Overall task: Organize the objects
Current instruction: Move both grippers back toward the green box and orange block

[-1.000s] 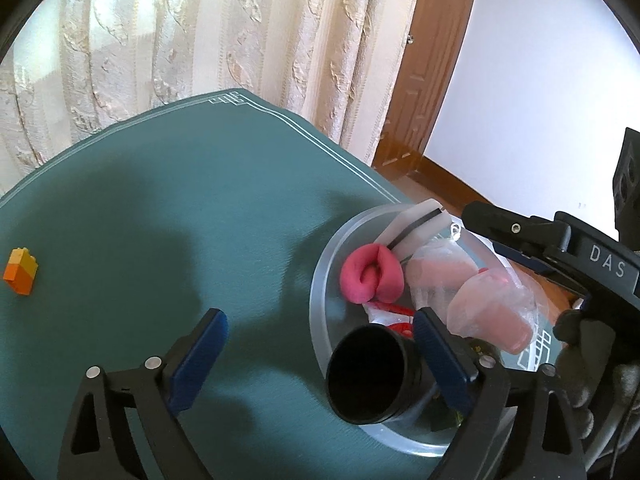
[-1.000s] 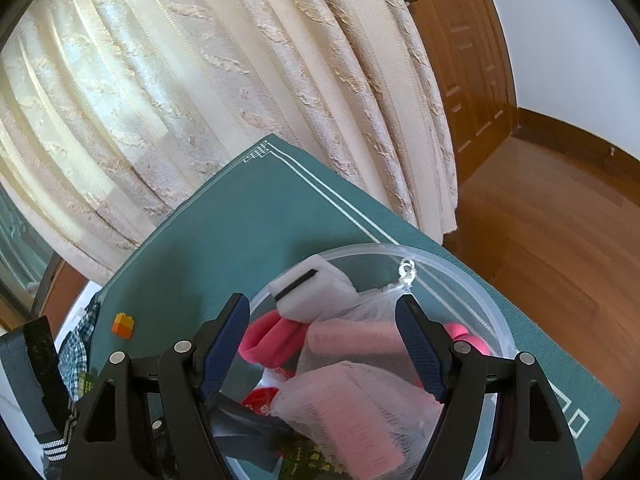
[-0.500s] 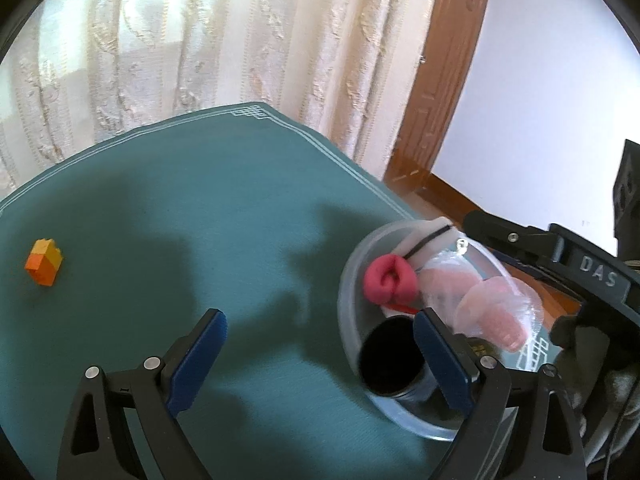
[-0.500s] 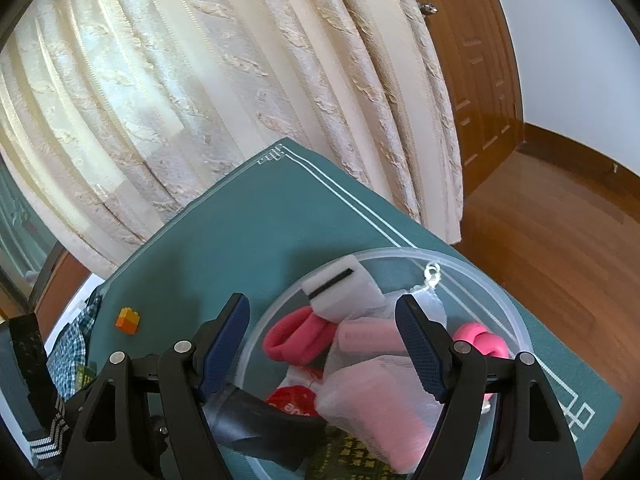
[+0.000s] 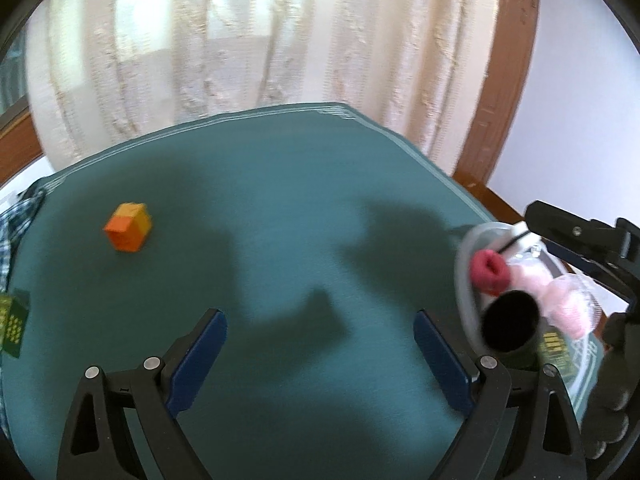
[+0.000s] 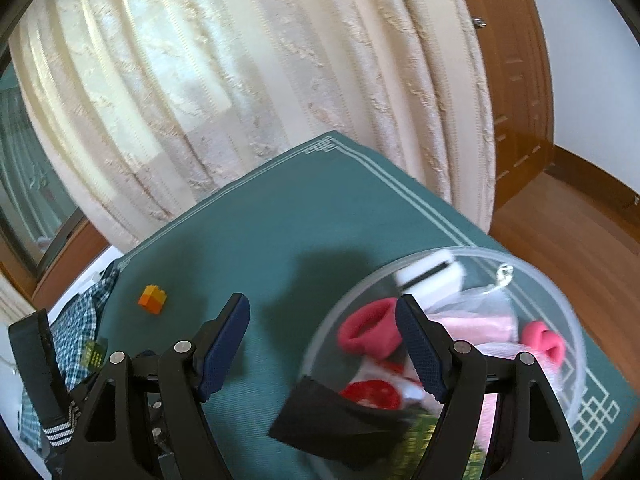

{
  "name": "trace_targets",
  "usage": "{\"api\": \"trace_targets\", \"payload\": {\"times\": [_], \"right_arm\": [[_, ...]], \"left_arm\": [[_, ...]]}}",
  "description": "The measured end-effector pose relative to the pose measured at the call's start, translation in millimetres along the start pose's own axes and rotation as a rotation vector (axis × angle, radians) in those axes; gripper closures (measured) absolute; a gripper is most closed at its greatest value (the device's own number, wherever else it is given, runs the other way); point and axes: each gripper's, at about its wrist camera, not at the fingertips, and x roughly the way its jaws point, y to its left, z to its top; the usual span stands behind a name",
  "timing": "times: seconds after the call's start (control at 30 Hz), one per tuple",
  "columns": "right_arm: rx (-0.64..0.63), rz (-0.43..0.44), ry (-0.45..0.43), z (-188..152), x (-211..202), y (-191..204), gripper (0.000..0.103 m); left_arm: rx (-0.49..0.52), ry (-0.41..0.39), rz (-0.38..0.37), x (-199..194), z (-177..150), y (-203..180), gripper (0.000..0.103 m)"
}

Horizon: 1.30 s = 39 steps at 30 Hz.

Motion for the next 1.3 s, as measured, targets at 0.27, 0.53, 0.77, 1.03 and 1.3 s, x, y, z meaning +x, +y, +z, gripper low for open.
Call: {"api": "trace_targets", "payload": {"times": [0.27, 0.53, 0.77, 1.03, 1.3], "right_arm": [[-0.067, 0.065, 0.057, -18, 16, 48, 0.026], [-0.139, 0.103, 0.101, -34, 29, 91, 0.026], [-0.177, 0.126, 0.182, -58, 52, 119, 0.026], [-0.219, 0.154, 0.245, -76, 68, 144, 0.026], [-0.236, 0.166, 0.287, -86, 79, 156, 0.026]], "left_arm": [[-0.088, 0.002, 0.079, -8, -14, 55, 0.005], [-0.162, -0.022, 0.171, -25, -25, 109, 0.004], [-0.225, -0.023, 0.232, -36, -34, 155, 0.0], [-0.288, -0.058, 0.362, -56, -36, 215, 0.0], [-0.361, -0.094, 0.49, -68, -37, 266, 0.0]]}}
